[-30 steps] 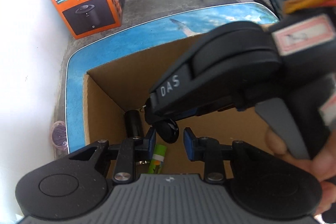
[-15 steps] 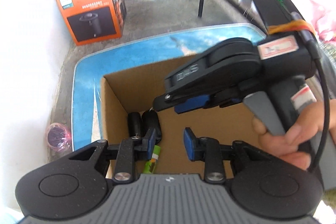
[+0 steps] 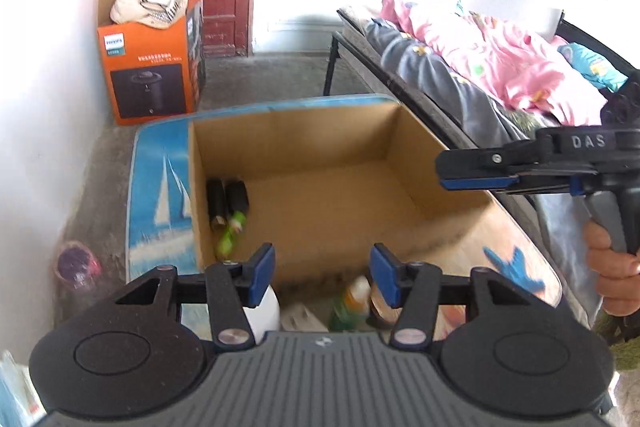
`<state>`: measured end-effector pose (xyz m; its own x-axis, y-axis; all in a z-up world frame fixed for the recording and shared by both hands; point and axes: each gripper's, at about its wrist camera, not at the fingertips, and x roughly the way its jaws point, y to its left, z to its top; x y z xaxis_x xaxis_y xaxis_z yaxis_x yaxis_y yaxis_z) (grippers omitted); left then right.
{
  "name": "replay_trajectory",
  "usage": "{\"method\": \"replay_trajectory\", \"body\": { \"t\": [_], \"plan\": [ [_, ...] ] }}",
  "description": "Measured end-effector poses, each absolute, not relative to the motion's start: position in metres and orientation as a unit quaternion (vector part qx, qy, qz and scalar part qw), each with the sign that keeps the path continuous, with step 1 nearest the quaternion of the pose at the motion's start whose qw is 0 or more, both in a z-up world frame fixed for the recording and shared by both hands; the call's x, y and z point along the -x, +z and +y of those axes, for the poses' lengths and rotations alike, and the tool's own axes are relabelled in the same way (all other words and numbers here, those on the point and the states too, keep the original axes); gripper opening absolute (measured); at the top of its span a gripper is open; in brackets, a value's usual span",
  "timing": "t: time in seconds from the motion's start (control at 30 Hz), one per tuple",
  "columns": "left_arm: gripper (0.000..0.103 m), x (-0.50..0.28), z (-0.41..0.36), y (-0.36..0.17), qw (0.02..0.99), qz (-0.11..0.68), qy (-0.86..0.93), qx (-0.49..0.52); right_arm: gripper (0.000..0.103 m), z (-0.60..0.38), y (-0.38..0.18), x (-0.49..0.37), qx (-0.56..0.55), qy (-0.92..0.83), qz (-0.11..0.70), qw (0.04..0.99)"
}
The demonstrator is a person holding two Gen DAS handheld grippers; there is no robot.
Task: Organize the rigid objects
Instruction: 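Move the right tool to the pink bowl and grip its rim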
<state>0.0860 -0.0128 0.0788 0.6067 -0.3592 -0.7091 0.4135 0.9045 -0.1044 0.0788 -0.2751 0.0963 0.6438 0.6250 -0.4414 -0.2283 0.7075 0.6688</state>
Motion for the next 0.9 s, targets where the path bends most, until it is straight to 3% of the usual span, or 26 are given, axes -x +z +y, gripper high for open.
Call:
{"method": "replay_trajectory", "body": {
  "t": [0.17,0.33,0.9],
  "plan": [
    [0.063,-0.057,-0.024,0.035,0.872,0.415,-0.255,-0.034,0.035,-0.262,0.045,-0.023,-0.237,0.19,0.376,0.876],
    [0.064,-0.032,-0.038,-0.012,0.846,0.452,-0.277,-0.051,0.035,-0.236,-0.007,-0.007,-0.209,0.159,0.412,0.872],
    [0.069,-0.016,-0.089,-0.069,0.837,0.454,-0.256,-0.168,0.035,-0.201,-0.038,-0.009,-0.12,0.162,0.457,0.867]
  ]
}}
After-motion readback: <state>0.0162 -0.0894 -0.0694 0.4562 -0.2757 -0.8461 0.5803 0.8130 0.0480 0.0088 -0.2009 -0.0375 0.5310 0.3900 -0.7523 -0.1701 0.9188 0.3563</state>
